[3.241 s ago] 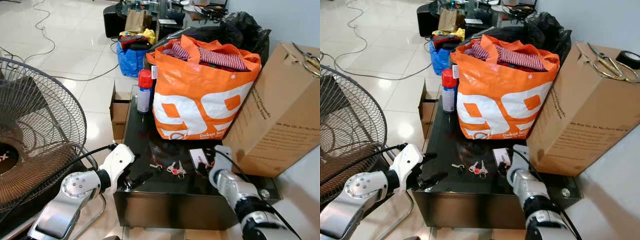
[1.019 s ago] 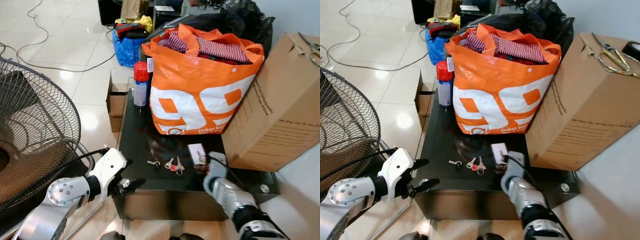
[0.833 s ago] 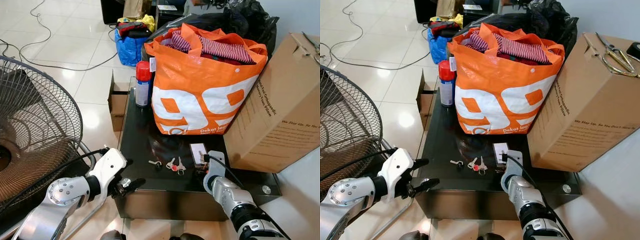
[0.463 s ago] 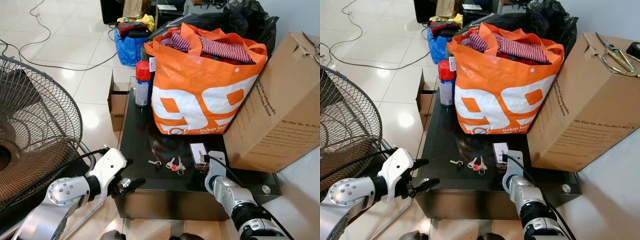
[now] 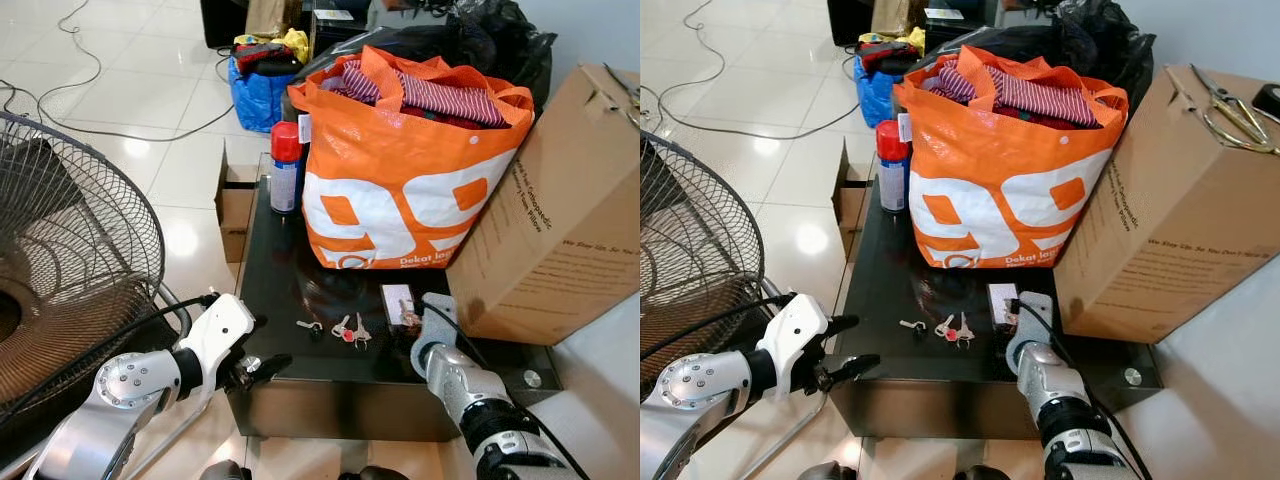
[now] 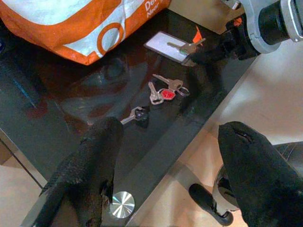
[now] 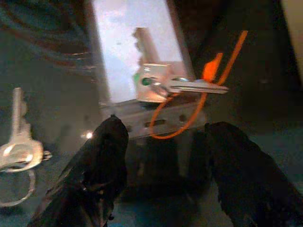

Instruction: Hang keys on a hook

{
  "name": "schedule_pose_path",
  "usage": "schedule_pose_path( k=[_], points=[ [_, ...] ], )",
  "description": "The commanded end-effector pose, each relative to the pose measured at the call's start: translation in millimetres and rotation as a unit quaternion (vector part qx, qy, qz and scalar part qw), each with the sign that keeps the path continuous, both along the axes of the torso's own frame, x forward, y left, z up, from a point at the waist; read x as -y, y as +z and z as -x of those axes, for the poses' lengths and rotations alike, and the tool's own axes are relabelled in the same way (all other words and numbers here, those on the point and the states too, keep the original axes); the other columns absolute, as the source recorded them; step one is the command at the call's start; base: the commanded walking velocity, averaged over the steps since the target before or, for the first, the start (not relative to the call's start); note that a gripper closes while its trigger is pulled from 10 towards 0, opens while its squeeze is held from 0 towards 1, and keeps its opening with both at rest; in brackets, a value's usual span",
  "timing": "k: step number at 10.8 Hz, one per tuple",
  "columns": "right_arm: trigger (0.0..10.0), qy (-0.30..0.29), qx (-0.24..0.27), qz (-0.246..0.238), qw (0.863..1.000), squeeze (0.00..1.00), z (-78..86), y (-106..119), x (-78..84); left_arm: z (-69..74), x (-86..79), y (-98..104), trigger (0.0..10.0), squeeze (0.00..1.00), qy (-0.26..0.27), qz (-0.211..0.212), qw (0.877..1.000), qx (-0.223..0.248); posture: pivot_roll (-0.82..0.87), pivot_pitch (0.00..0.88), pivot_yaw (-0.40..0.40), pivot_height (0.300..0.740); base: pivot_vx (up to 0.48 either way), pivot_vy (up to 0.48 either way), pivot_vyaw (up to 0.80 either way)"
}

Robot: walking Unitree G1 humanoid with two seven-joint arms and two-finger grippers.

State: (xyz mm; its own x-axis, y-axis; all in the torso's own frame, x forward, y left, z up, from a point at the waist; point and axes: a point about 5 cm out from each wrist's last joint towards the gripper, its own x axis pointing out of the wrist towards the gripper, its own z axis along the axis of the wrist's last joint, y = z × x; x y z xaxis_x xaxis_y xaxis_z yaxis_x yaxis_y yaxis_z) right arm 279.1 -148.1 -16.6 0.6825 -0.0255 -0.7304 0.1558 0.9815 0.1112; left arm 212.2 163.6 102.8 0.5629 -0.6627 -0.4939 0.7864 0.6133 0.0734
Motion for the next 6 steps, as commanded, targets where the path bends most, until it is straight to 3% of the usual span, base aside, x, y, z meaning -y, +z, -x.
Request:
schedule_pose_path(
  k=[1,3,4,6],
  points=[
    [10.0,-0.016,0.006,0.012,1.000,0.00,-4.0,3.0,5.7,-0.2,2.5,0.3,10.0,0.00,-0.003,0.001,1.000,0.000,0.03,0.070,-0.109,0.740,0.000,0.000,0.00],
    [1.5,-0.035,0.002,0.010,0.999,0.00,-4.7,1.4,6.3,0.1,2.3,0.9,10.0,0.00,-0.003,0.001,1.000,0.000,0.04,0.071,-0.110,0.740,0.000,0.000,0.00],
    [0.0,-0.043,0.001,-0.005,0.999,0.00,-4.6,0.5,4.0,0.6,1.0,1.1,10.0,0.00,-0.003,-0.001,1.000,0.000,0.04,0.071,-0.110,0.740,0.000,0.000,0.00],
    [0.0,-0.044,-0.004,-0.007,0.999,0.00,-3.7,-1.9,1.5,0.9,0.6,1.4,10.0,0.00,-0.004,-0.002,1.000,-0.001,0.04,0.070,-0.108,0.740,0.000,0.000,0.00]
  ],
)
